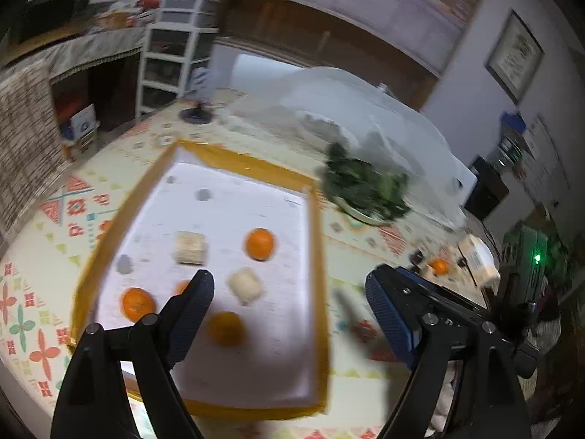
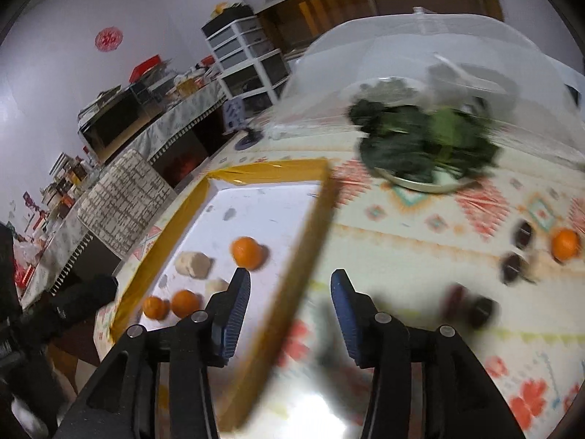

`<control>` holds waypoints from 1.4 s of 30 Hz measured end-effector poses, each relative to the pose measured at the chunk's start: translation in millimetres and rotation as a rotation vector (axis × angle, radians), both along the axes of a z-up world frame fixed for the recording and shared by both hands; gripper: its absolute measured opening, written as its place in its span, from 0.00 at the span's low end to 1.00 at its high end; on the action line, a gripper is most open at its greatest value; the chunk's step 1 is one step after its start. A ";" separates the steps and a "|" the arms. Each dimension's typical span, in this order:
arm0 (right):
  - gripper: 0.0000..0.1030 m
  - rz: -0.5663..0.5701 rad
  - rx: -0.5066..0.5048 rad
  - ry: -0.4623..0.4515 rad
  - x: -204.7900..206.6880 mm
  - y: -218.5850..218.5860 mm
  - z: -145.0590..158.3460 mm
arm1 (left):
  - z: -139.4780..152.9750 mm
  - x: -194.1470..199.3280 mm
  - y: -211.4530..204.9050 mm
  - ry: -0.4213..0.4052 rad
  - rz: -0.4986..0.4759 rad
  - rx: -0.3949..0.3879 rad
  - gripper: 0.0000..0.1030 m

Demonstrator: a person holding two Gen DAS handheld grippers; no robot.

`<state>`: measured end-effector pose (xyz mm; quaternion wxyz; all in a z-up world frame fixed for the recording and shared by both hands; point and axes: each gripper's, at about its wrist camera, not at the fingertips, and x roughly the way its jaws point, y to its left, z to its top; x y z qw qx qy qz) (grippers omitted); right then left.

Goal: Organize fruits
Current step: 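Open both grippers to drop the oranges into the tray, then grasp a white tofu piece with the left gripper while the right gripper grasps another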

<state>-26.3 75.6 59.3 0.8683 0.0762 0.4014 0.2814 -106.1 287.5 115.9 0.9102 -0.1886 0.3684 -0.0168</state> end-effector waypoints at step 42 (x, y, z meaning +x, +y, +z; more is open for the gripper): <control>0.27 -0.388 -0.037 0.062 92.1 -270.4 -49.5 | -77.4 148.0 -286.0 0.108 -0.528 0.228 0.24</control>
